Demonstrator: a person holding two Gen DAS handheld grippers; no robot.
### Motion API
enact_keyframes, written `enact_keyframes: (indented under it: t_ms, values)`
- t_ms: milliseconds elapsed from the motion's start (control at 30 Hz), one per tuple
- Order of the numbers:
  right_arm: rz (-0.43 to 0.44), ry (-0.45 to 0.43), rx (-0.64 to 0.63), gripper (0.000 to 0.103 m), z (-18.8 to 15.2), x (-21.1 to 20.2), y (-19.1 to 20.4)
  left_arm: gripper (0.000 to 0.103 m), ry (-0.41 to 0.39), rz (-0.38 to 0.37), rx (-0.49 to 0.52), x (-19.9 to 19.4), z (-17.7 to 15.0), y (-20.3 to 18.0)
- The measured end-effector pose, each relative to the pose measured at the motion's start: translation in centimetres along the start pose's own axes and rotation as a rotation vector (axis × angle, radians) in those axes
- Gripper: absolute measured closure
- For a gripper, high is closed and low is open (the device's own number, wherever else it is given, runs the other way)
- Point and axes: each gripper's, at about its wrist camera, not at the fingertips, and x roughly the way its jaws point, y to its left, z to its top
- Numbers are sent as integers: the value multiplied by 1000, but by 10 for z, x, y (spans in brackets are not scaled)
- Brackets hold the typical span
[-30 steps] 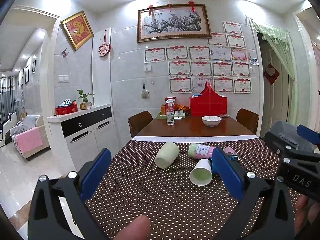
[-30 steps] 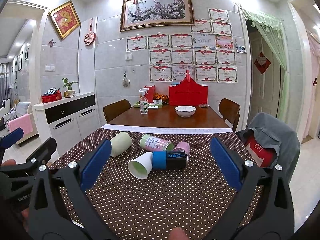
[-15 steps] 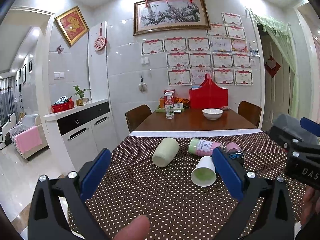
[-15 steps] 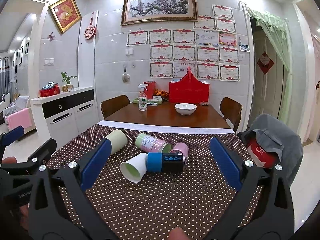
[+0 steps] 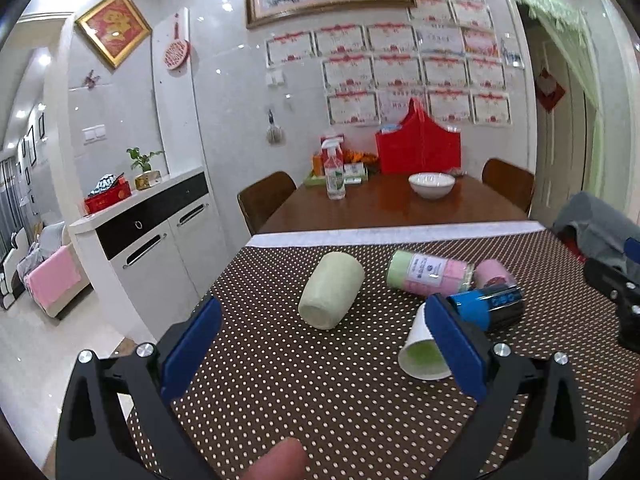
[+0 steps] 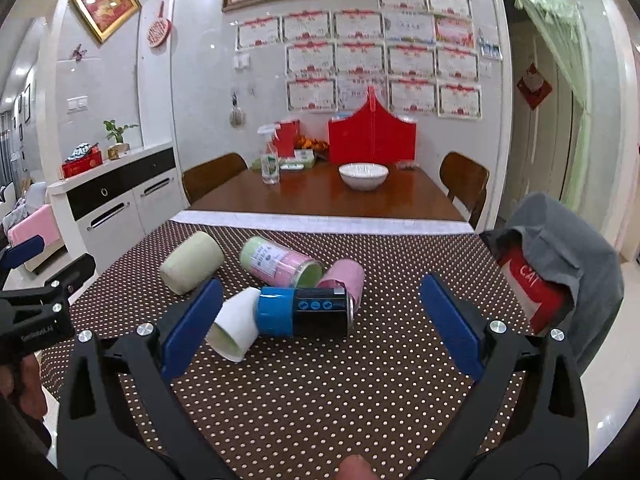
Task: Flip cup upside down
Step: 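Reach the left gripper to the lying cookie jar and close on it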
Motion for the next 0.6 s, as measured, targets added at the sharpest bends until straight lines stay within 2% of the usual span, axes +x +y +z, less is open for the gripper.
enact_keyframes:
  t_ms: [133, 267, 467, 600]
  values:
    - [0, 45, 6, 6, 2, 24, -11, 4, 47, -3, 41, 31, 10, -8]
    - [-8, 80, 14, 6, 8, 49, -23, 4, 115, -81, 66, 69, 27, -27]
    - [-16, 122, 32, 6, 20, 86, -47, 4, 219, -143, 106, 126, 43, -65]
    - [-7, 159, 30, 6, 25, 111, -60, 4, 323, -174, 99, 171, 48, -90]
